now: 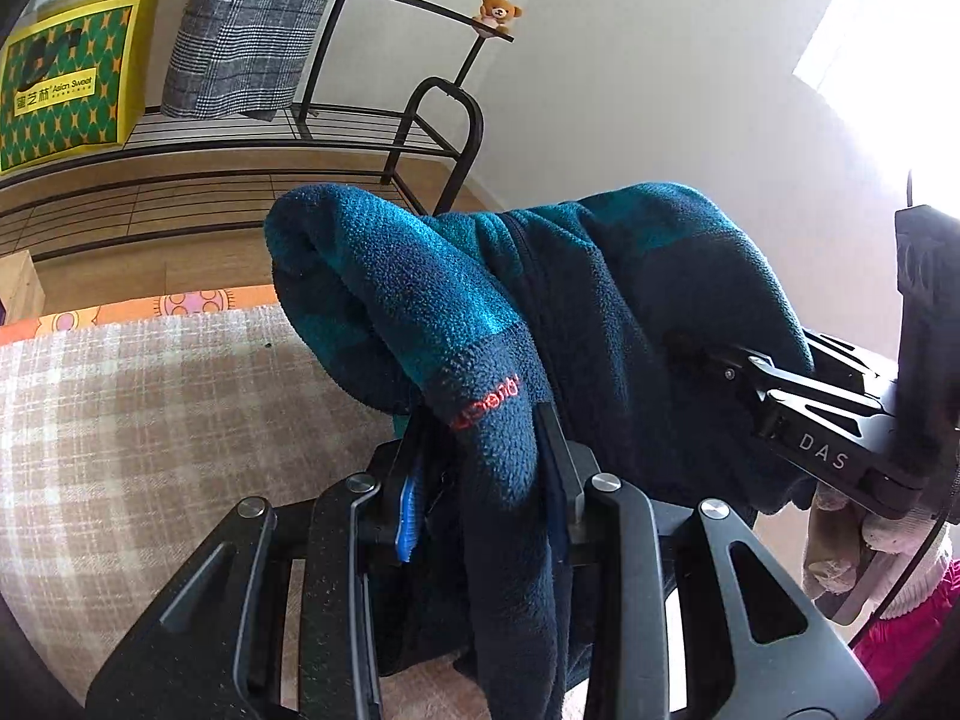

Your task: Fold large clothes

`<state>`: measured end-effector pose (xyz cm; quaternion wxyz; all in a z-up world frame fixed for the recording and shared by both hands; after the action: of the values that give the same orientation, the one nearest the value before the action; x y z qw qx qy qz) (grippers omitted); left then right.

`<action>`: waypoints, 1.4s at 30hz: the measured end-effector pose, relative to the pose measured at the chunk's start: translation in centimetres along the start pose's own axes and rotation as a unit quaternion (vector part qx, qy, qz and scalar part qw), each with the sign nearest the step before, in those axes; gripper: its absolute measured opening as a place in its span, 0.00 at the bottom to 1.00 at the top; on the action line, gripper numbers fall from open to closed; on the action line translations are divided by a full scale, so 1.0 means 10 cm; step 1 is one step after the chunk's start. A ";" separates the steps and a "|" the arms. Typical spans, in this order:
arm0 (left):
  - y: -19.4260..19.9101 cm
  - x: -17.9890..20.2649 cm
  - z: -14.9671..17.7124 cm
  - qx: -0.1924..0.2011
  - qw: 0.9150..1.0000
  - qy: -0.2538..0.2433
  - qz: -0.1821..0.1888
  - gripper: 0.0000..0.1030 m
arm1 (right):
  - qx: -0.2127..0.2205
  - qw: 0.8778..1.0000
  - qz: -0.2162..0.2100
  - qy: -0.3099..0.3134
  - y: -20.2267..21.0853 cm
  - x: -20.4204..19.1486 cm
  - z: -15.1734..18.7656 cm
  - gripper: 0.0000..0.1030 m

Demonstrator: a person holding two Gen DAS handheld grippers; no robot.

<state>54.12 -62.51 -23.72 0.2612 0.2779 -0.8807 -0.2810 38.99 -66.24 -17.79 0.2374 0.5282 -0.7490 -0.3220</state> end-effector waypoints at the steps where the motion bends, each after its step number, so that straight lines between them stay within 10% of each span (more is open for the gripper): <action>1: -0.04 -0.01 0.00 -0.001 1.000 -0.004 -0.003 0.30 | -0.003 1.000 0.004 -0.001 -0.08 0.05 0.02 0.33; 10: -0.37 -0.59 0.29 -0.058 0.997 0.039 -0.042 0.31 | -0.064 0.989 0.069 -0.111 -0.76 0.83 0.43 0.47; 13: -0.33 -0.59 0.30 -0.056 0.997 0.018 -0.051 0.36 | -0.050 0.989 0.077 -0.119 -0.72 0.90 0.40 0.62; 20: 0.02 -0.45 0.26 -0.041 0.997 0.004 -0.065 0.37 | -0.022 0.988 0.099 -0.117 -0.32 0.96 0.24 0.63; 42: 3.28 1.00 0.31 0.093 0.988 -0.107 -0.062 0.37 | 0.088 0.989 0.007 -0.120 2.58 -0.28 0.17 0.62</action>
<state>33.85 -45.24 -1.86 0.1203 0.3229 -0.9072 -0.2412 22.27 -57.12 -0.06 0.1010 0.4995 -0.8009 -0.3143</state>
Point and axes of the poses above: each gripper's, at about its wrist camera, not at the fingertips, and y roughly against the way its jaws point, x to its right, z to its underside, the point moved 10 cm from there along -y, roughly the way its jaws point, and after that the axes turned 11 degrees about -y, right-handed, at the moved point
